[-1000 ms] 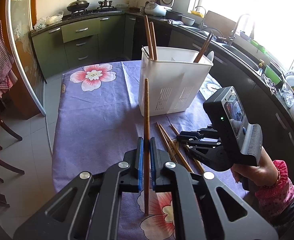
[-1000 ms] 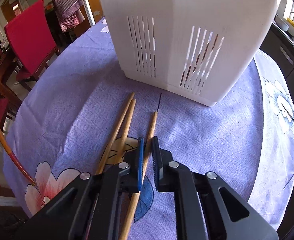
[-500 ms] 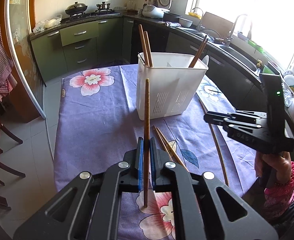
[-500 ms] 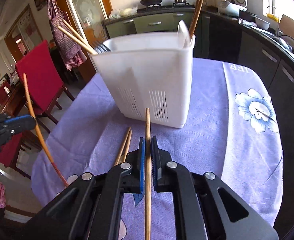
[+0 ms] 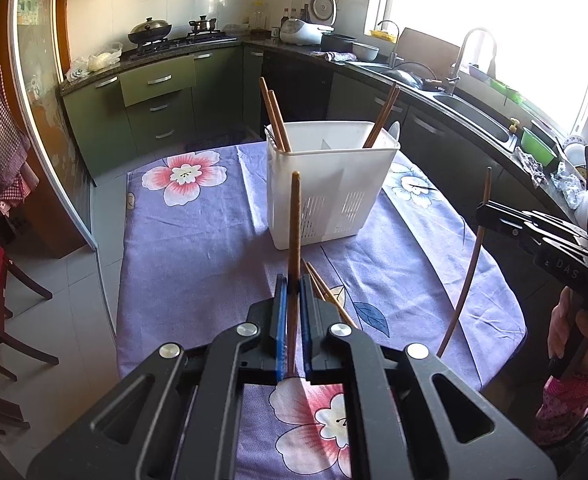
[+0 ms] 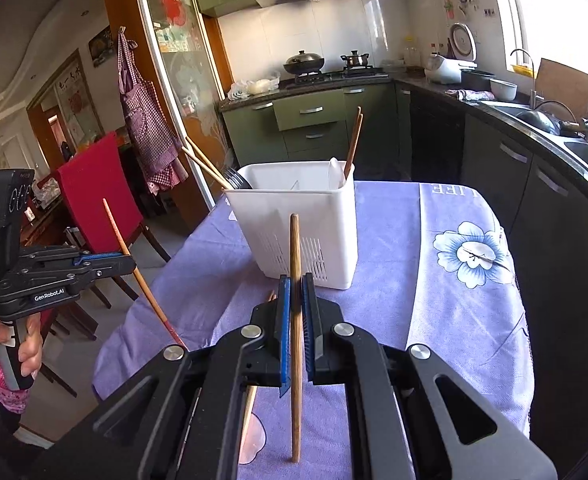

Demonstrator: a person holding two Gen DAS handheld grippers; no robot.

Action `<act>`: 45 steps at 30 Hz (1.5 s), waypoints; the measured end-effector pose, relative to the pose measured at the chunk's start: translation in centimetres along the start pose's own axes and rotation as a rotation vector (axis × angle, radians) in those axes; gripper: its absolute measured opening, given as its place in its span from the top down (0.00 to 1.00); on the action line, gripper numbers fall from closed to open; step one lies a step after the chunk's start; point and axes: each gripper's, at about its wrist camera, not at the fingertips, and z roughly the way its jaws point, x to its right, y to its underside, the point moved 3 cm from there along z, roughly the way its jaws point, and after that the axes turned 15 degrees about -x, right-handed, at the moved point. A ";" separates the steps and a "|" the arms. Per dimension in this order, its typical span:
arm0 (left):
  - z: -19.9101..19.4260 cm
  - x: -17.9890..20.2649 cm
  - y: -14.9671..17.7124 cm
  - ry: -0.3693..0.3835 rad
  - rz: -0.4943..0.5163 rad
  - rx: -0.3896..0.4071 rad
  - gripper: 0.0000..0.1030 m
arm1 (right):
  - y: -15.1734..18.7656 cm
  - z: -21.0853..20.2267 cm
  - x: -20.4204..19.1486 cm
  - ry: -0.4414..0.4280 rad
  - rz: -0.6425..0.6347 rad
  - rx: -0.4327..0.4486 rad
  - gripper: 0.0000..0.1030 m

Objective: Organize utensils
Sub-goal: 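Drop the chopstick into the white holder with the left gripper while the right drops its chopstick in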

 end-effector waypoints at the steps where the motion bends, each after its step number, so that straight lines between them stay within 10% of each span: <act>1: -0.1 0.1 0.0 0.000 0.002 0.000 0.94 | 0.2 -0.5 0.1 -0.002 0.001 0.008 0.93; 28: -3.2 1.9 -3.3 0.019 0.058 0.060 0.94 | -3.9 -4.0 -0.7 -0.008 -0.039 0.112 0.93; 45: -10.5 4.6 -12.1 0.037 0.102 0.206 0.94 | -15.3 -9.1 -2.2 -0.028 -0.101 0.252 0.93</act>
